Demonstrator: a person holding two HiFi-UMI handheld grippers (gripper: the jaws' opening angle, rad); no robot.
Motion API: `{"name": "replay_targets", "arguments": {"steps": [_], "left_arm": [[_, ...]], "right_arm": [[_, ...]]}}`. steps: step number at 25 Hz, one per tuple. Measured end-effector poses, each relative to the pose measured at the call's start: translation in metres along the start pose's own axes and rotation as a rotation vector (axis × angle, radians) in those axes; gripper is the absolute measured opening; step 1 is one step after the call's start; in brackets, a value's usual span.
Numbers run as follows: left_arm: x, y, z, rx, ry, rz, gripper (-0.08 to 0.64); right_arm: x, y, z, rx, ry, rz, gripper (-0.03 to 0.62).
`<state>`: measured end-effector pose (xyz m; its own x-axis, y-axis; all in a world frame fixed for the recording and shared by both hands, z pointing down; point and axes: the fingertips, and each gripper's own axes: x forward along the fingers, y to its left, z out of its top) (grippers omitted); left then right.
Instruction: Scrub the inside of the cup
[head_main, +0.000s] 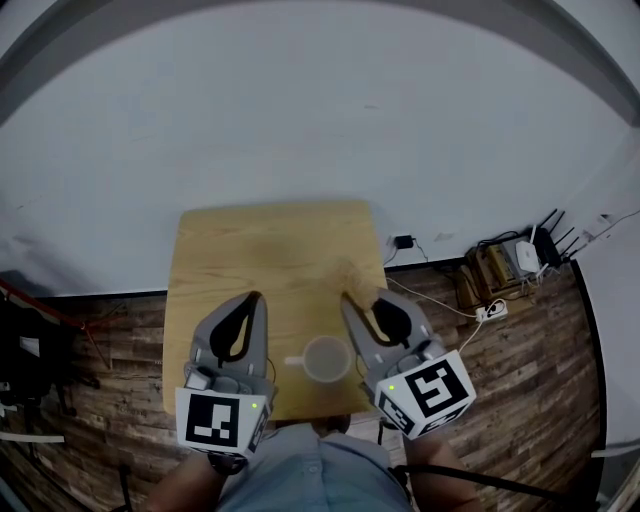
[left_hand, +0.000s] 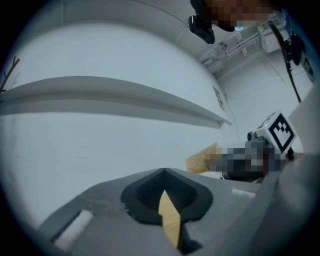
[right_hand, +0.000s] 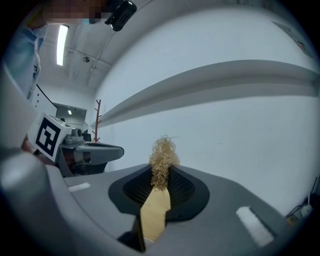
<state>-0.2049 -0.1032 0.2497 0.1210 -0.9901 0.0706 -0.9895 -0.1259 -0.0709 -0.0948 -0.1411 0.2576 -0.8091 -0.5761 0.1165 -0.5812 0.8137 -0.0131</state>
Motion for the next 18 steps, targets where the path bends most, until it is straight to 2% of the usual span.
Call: {"name": "replay_targets", "arguments": {"steps": [18], "left_arm": [[-0.011, -0.008, 0.001, 0.002, 0.003, -0.013, 0.020]], "right_arm": [[-0.008, 0.011, -0.004, -0.008, 0.006, 0.005, 0.072]]}}
